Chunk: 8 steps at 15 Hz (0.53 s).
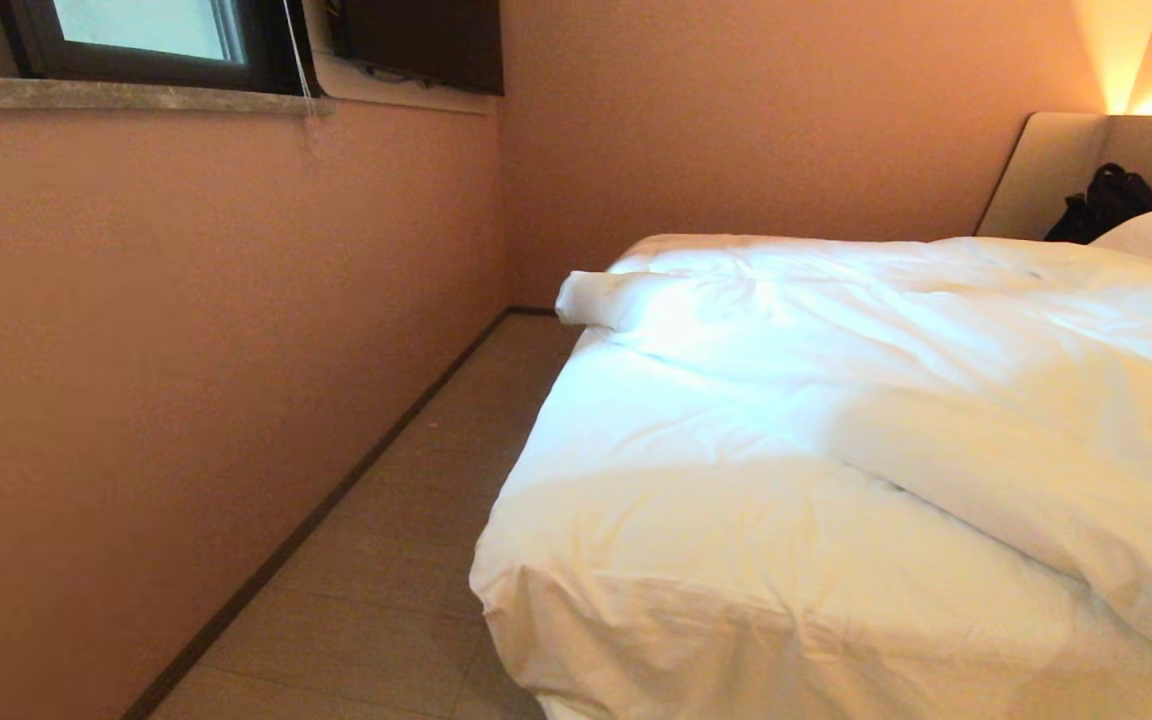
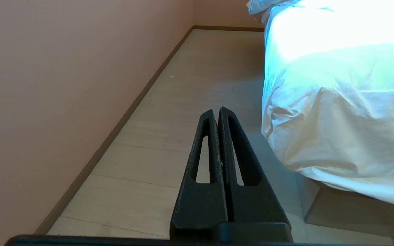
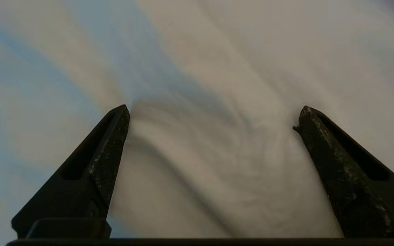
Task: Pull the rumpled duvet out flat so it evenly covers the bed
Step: Flatten the corners of the folded blanket
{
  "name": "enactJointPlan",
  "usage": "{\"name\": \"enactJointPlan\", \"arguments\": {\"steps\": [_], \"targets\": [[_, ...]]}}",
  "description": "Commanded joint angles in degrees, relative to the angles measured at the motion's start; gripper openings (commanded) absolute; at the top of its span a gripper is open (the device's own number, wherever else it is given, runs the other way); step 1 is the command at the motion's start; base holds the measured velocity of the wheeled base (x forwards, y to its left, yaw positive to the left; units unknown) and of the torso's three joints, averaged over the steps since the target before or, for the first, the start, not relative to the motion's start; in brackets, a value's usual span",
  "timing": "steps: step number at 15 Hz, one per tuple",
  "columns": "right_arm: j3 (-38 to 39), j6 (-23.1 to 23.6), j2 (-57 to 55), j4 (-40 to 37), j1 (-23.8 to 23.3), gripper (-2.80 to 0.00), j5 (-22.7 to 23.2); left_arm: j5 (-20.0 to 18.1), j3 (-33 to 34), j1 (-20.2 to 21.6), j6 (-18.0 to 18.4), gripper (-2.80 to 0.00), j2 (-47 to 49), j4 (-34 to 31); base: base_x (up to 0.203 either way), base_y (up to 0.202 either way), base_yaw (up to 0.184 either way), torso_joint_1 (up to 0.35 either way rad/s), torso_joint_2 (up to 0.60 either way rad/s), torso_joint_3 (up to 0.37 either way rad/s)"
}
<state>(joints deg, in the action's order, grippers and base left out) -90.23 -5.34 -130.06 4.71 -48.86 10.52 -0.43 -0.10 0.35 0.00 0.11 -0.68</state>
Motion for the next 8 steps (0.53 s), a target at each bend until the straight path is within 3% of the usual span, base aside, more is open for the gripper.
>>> {"name": "enactJointPlan", "arguments": {"steps": [1,5,8], "targets": [[-0.3,0.0,-3.9,-0.1,0.7,0.00,0.4,0.0,0.0,0.0,0.0,-2.80,0.0,0.0,0.000,0.000,0.000,0.000,0.00,0.000],[-0.2,-0.5,-6.0,-0.1,2.7,0.00,1.2,0.0,0.0,0.0,0.0,-2.80,0.0,0.0,0.000,0.000,0.000,0.000,0.00,0.000],[0.6,-4.2,-5.2,-0.2,3.1,0.00,10.2,0.0,0.0,0.0,0.0,-2.80,0.0,0.0,0.000,0.000,0.000,0.000,0.00,0.000]]}}
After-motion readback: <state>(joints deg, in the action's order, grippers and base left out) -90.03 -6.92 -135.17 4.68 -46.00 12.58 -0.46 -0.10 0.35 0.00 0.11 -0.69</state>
